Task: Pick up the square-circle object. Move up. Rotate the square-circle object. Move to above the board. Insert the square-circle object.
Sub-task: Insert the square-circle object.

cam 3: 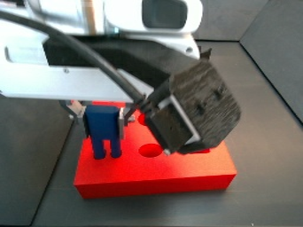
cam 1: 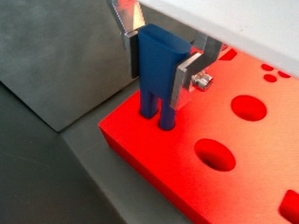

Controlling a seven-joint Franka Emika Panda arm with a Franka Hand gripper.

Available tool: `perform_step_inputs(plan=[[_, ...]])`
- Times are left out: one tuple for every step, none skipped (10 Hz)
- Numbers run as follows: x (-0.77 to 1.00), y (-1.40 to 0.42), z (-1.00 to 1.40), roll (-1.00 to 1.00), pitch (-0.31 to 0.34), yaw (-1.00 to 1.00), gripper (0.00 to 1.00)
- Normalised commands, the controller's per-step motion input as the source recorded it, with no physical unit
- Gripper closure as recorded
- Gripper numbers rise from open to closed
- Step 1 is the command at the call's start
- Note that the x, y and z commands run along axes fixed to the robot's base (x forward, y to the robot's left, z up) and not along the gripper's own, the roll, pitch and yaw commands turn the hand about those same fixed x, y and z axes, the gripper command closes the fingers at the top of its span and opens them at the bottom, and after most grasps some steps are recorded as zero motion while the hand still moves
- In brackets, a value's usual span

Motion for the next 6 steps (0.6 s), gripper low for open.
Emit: perform_step_inputs(plan=[[-0.12, 0.00, -0.80, 0.04, -0.236, 0.00, 1.00], [-0.07, -0.02, -0.80, 0.07, -0.234, 0.00, 1.00], [-0.01, -0.02, -0.81, 0.10, -0.216, 0.12, 1.00], [-0.07, -0.12, -0.65, 0.23, -0.211, 0.31, 1.00], [-0.08, -0.14, -0.54, 0.32, -0.210, 0.33, 1.00], [0.00, -0.19, -0.30, 0.46, -0.157, 0.29, 1.00]])
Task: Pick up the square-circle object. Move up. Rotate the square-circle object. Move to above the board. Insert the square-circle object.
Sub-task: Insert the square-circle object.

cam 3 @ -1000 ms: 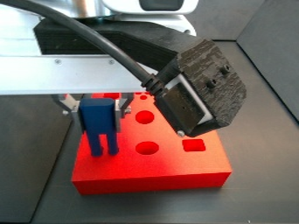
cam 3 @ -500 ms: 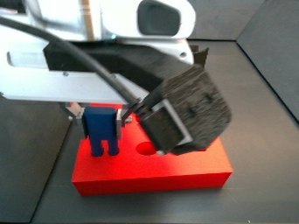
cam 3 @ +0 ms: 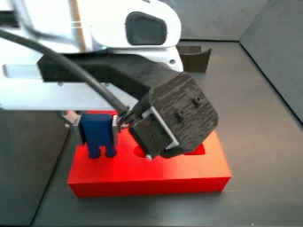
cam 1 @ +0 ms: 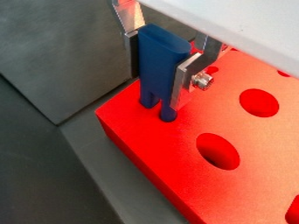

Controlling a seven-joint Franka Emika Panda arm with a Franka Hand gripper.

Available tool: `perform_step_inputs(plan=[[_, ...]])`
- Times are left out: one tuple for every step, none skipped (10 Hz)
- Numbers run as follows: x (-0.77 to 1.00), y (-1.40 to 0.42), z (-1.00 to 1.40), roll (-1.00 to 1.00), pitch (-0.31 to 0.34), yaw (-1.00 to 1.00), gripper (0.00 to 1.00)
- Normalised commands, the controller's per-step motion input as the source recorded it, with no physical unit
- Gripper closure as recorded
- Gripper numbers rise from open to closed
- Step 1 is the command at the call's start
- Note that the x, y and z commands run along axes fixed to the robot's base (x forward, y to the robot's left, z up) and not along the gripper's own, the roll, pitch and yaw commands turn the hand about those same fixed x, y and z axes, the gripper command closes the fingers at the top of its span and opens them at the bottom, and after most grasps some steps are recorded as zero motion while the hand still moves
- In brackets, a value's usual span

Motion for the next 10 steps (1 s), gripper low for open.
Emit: perform_step_inputs(plan=[[0.00, -0.26, -0.21, 0.50, -0.111, 0.21, 1.00], [0.11, -0.29, -0.57, 0.35, -0.067, 0.08, 1.00], [0.27, -0.14, -0.77, 0.26, -0.004, 0.00, 1.00], [0.38, -0.09, -0.84, 0.19, 0.009, 0.00, 1.00], [0.51, -0.07, -0.90, 0.15, 0.044, -0.01, 1.00], [0.49, -0.05, -0.93, 0.14, 0.047, 0.00, 1.00], [0.24, 0.00, -0.93, 0.17, 0.000, 0.01, 1.00], [0.13, 0.00, -0.71, 0.18, 0.000, 0.05, 1.00], [0.00, 0.00, -0.11, -0.04, -0.084, 0.00, 1.00], [0.00, 0.00, 0.00, 0.00, 0.000, 0.00, 1.00]])
